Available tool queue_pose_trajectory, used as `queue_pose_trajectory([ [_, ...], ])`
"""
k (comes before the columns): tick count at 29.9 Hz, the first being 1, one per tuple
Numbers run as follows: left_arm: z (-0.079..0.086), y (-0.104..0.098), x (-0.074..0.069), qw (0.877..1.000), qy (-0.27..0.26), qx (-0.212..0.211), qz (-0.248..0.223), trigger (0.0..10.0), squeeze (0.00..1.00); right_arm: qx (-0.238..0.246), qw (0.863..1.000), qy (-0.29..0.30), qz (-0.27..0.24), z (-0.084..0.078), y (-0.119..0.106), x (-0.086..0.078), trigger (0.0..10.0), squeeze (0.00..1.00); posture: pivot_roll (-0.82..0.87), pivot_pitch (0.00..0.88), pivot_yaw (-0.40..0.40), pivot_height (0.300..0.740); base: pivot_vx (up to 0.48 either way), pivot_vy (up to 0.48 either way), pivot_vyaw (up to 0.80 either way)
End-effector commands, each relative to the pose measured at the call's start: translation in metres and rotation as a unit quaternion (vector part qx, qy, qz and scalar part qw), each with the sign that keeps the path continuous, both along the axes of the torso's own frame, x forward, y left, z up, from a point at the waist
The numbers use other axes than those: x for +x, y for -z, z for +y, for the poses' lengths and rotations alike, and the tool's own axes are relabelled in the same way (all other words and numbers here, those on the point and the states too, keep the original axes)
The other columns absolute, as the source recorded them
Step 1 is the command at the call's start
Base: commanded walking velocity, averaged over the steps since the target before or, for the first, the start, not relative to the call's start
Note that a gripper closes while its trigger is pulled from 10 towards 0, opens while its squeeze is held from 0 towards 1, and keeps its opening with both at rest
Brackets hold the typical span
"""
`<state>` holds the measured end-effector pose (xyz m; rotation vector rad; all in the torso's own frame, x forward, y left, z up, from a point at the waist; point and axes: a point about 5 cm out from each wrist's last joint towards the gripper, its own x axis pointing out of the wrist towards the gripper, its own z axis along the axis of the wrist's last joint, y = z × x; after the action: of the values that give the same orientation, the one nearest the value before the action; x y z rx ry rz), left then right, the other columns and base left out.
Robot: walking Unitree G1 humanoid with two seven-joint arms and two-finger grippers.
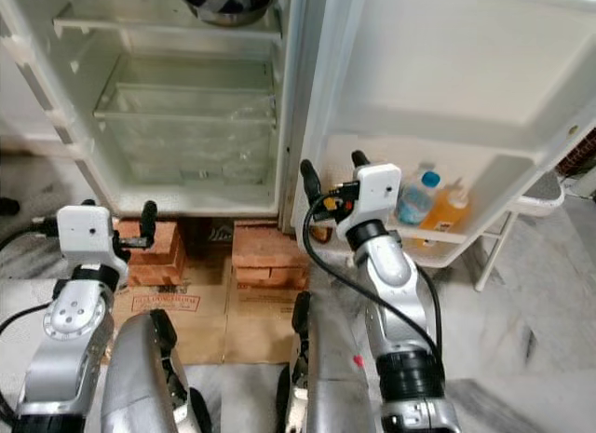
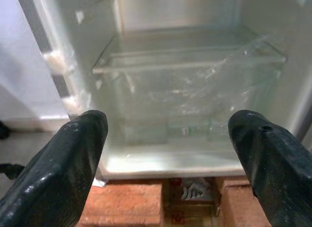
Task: Restocking fridge
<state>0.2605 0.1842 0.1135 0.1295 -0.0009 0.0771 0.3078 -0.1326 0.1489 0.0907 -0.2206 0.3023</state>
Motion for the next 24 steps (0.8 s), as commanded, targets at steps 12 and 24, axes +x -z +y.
queue_pose_trajectory([
  [12, -0.007, 0.002, 0.002, 1.000, 0.017, -0.002, -0.001, 10.0, 0.00, 0.000, 1.000, 0.003, -0.010, 0.001, -0.011, 0.004, 10.0, 0.00, 0.02, 0.053, -0.073, 0.668, 0.000, 0.000, 0.00],
  [24, -0.010, 0.006, -0.002, 1.000, 0.021, -0.001, 0.006, 10.0, 0.00, -0.015, 0.996, 0.030, 0.088, -0.015, 0.023, -0.017, 10.0, 0.00, 0.03, 0.060, -0.085, 0.708, 0.000, 0.000, 0.00],
])
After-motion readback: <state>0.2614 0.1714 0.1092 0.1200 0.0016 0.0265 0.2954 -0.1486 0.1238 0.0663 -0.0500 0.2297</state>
